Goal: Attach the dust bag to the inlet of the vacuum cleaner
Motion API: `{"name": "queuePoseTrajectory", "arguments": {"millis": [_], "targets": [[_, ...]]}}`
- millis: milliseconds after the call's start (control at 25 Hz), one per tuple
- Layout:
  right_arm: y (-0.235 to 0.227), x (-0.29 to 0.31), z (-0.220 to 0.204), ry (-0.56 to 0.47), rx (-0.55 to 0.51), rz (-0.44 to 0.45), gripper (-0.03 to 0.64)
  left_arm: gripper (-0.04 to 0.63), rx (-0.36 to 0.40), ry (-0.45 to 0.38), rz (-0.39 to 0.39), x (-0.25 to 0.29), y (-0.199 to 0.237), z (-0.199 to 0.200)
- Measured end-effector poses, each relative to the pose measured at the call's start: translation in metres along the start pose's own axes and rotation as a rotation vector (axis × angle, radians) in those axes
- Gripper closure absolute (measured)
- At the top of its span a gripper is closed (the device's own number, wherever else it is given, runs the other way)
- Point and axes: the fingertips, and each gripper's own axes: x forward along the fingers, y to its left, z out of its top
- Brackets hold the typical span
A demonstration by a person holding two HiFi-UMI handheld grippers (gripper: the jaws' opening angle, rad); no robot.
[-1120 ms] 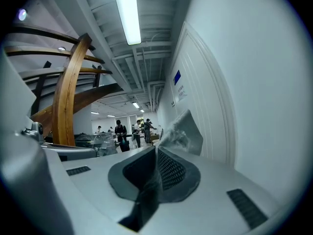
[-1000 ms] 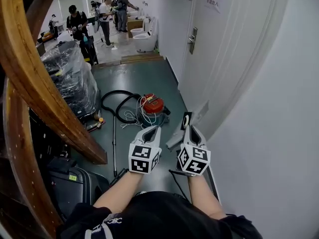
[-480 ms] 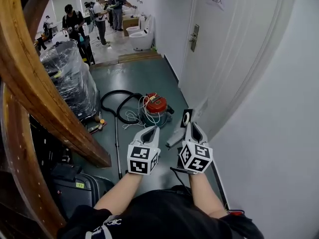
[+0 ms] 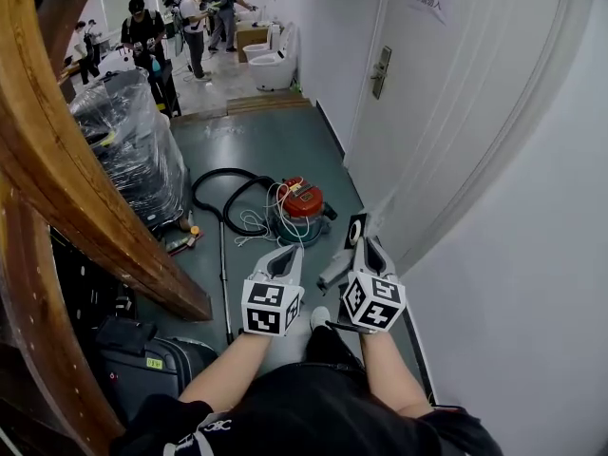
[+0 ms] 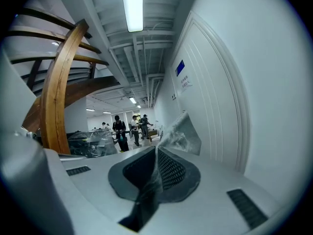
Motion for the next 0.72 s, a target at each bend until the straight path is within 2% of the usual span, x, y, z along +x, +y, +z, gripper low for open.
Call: {"name": "queuePoseTrajectory", "arguments": {"millis": [280,720], "targets": [[-0.008,0.059,0.004,0.031,-0.016,0.003,0.606,0.595,-0.026,0.004,0.021,0.046,0.035,0.007],[-0.037,0.141,0.024,0.046,-0.011,-0.011,0.606,0.595,-0.042,0.036,0.024,0.129,0.065,0.025]]}}
